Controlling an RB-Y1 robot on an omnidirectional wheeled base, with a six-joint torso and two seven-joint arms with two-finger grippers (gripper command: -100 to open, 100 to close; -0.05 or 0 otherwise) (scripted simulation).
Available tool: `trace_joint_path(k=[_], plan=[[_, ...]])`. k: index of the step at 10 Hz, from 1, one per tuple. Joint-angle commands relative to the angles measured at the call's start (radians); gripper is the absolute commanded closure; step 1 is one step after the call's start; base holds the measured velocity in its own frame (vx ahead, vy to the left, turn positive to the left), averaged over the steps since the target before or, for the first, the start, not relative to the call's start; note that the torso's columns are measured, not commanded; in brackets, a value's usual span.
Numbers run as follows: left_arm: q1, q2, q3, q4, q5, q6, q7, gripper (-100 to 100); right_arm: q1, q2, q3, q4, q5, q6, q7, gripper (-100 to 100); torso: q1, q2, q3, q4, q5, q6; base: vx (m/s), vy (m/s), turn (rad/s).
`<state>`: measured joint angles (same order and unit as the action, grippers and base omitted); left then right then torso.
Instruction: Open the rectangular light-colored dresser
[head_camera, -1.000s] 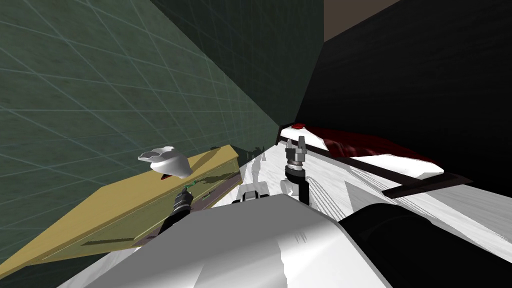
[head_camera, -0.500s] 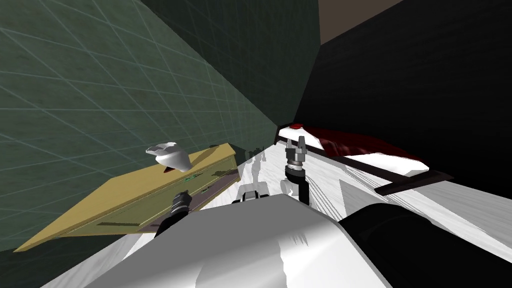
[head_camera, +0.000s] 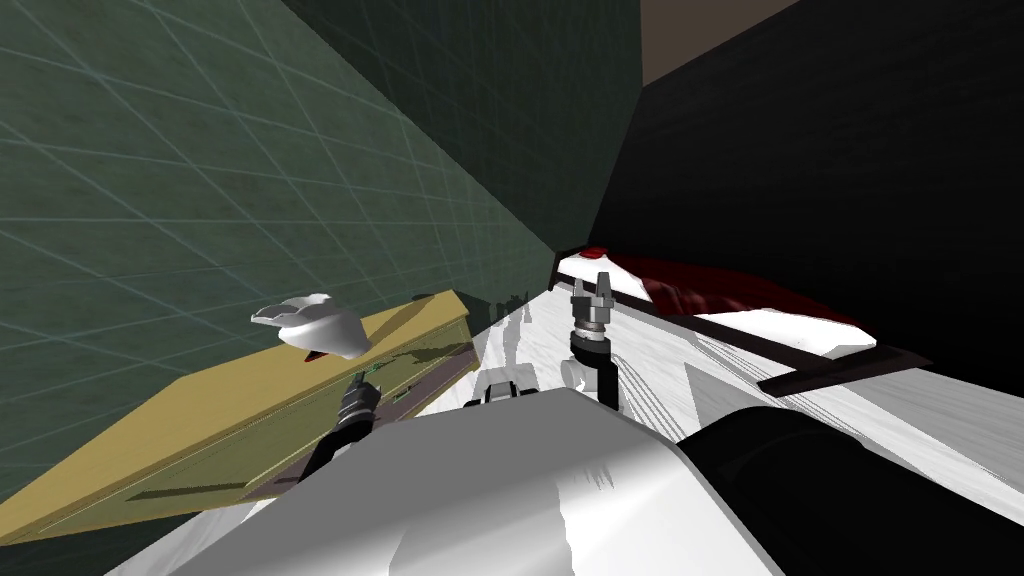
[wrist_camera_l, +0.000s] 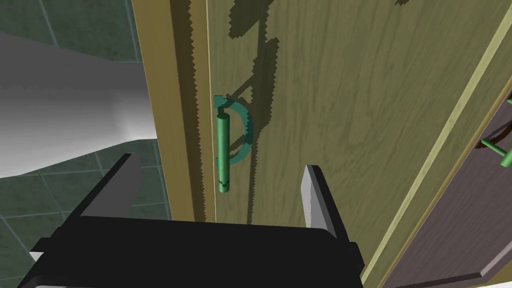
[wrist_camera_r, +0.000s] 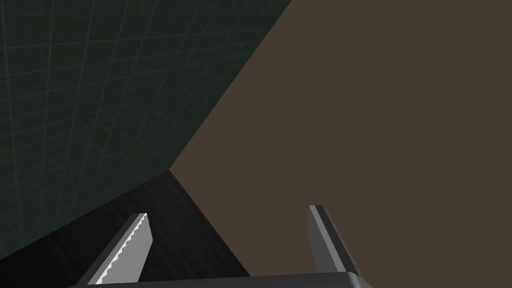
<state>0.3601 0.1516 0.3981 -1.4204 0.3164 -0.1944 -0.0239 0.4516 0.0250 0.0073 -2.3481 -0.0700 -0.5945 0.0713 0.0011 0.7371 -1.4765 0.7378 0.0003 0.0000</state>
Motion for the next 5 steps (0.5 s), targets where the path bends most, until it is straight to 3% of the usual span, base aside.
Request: trace_joint_path(k=[1, 2, 5], plan=[[-0.001, 0.001, 0.000, -0.001, 0.000, 0.002, 0.000, -100, 0.000, 0.000, 0.000, 0.000, 0.000, 0.000, 0.000, 0, -0.002, 0.007, 0.004, 0.002, 0.000, 0.000, 0.025, 0.005, 0.001], [-0.001, 0.001, 0.000, -0.001, 0.000, 0.002, 0.000, 100, 0.000, 0.000, 0.000, 0.000, 0.000, 0.000, 0.000, 0, -0.003, 0.010, 0.006, 0.003, -0.001, 0.000, 0.013, 0.003, 0.000], [0.021, 0.000, -0.006, -0.027, 0.004, 0.011, 0.001, 100, -0.001, 0.000, 0.000, 0.000, 0.000, 0.000, 0.000, 0, -0.005, 0.008, 0.005, 0.002, -0.002, 0.000, -0.152, -0.091, 0.012]])
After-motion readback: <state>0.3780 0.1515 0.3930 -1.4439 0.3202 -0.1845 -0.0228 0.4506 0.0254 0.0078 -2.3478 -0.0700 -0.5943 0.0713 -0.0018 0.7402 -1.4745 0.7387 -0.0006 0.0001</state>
